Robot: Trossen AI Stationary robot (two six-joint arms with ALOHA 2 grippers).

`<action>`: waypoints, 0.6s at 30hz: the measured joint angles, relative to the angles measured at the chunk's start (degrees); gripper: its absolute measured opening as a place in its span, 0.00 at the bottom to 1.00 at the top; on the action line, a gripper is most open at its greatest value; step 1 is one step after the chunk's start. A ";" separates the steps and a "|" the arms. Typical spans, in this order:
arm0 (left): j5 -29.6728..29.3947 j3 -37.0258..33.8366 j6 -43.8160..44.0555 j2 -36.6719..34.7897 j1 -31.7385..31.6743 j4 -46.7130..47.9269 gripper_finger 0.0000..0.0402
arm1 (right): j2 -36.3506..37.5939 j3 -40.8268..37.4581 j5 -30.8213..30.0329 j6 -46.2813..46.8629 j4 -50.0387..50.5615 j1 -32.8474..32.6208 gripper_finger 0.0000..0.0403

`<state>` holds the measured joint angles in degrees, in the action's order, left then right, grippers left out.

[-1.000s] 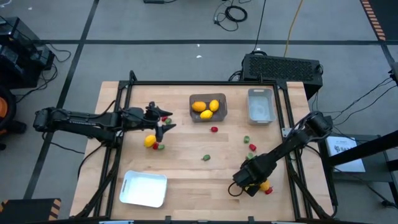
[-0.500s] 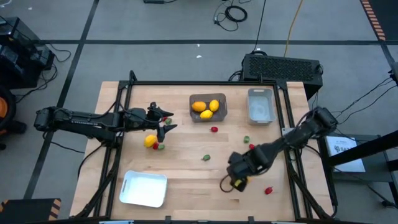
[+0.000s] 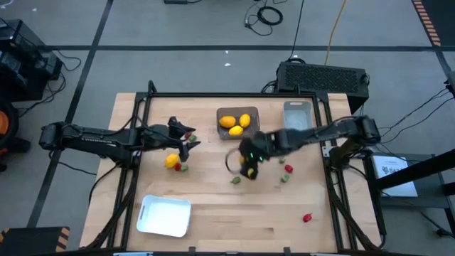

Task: Sort produce into baskets
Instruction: Put the lemon into the black bin

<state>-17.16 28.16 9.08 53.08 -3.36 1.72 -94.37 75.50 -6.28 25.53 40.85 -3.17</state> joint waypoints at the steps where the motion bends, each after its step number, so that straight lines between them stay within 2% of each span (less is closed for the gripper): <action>1: -1.69 0.00 -0.02 0.00 0.00 1.34 0.72 | 0.00 0.00 -0.02 -1.59 -1.64 1.79 0.58; 6: -7.26 0.00 1.05 0.02 -0.04 7.95 0.72 | -0.22 0.04 -0.07 -8.08 -6.72 10.32 0.58; 12: -7.35 0.00 2.33 0.01 -0.02 8.73 0.72 | -1.48 0.08 -3.11 -11.26 -7.87 18.31 0.58; 18: -7.33 -0.02 2.64 0.02 -0.02 8.74 0.72 | -3.81 0.09 -2.58 -14.12 -8.15 21.35 0.59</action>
<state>-24.49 28.14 11.73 53.10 -3.38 10.46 -98.17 75.59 -8.87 11.41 32.70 18.18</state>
